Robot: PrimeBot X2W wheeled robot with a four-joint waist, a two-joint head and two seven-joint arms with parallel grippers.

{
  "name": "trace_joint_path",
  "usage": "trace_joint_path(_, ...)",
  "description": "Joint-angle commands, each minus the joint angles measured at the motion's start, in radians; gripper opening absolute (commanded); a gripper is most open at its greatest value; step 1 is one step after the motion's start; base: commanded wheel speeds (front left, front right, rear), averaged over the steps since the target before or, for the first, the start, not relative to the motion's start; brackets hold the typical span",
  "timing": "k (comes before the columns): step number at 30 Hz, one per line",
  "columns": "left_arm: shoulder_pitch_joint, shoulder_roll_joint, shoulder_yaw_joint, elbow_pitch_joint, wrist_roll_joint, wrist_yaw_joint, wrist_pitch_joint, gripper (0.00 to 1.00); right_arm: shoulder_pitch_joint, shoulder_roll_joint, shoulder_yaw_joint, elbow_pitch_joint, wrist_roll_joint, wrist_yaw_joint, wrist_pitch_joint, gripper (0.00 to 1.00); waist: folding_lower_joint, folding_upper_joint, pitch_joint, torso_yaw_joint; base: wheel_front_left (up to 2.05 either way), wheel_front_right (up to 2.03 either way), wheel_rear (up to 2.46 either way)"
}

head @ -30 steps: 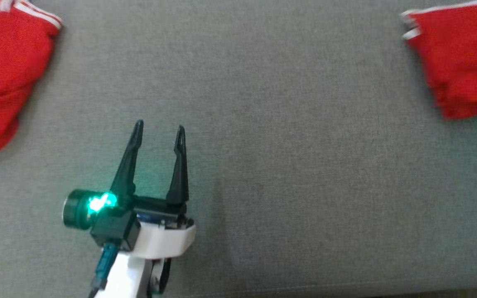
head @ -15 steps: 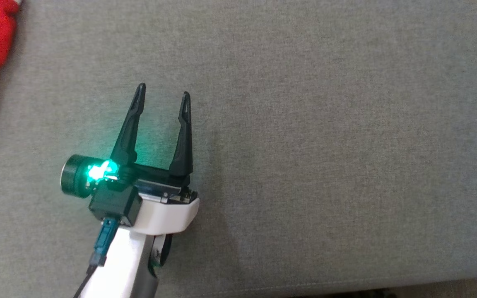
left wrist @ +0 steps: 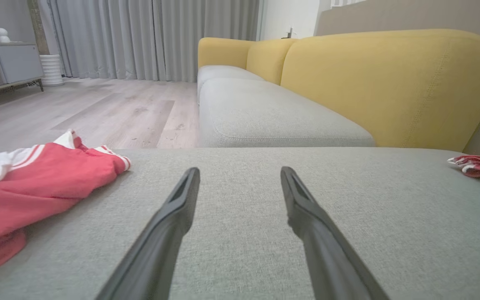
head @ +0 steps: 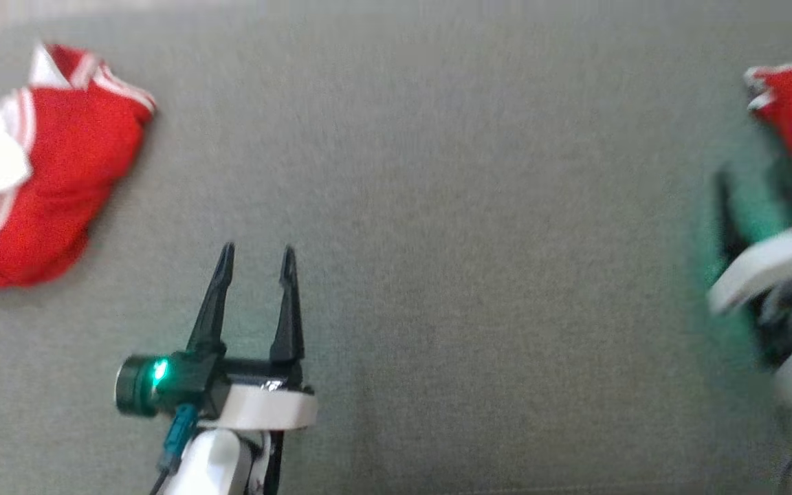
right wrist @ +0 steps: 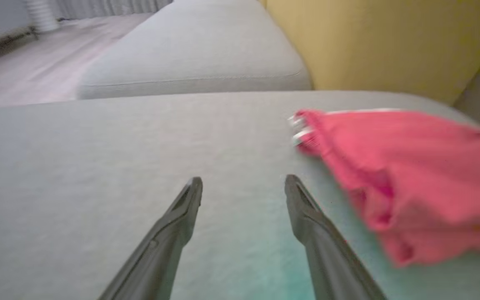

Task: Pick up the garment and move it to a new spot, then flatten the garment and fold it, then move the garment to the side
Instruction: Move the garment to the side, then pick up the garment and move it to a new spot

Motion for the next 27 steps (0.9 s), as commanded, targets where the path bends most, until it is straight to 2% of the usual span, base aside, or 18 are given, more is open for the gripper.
trace_joint_path(1,0.007,0.002,0.045,-0.012,-0.011,0.01,-0.005,1.0,0.067,0.023,0.021,-0.048,0.005,0.007,-0.017,1.0,0.0003,0.0,-0.168,0.014,0.0,0.0,0.0)
trace_joint_path(5,0.06,0.002,0.074,0.024,-0.024,0.015,-0.005,1.0,0.238,0.134,-0.004,-0.217,-0.048,0.007,-0.018,1.0,0.0003,0.0,-0.274,0.008,0.0,0.0,0.0)
trace_joint_path(12,0.128,0.002,0.138,0.039,0.007,-0.001,-0.005,1.0,0.505,0.299,-0.115,-0.575,-0.23,0.007,-0.018,1.0,0.0003,0.0,-0.349,-0.001,0.0,0.0,0.0)
trace_joint_path(18,0.173,0.002,0.179,0.031,0.056,0.0,-0.005,1.0,0.626,0.343,-0.158,-0.723,-0.288,0.007,-0.018,1.0,0.0003,0.0,-0.36,-0.002,0.0,0.0,0.0)
trace_joint_path(27,0.189,0.002,0.197,0.036,0.063,-0.014,-0.005,1.0,0.659,0.358,-0.191,-0.739,-0.287,0.007,-0.018,1.0,0.0003,0.0,-0.347,0.012,0.0,0.0,0.0)
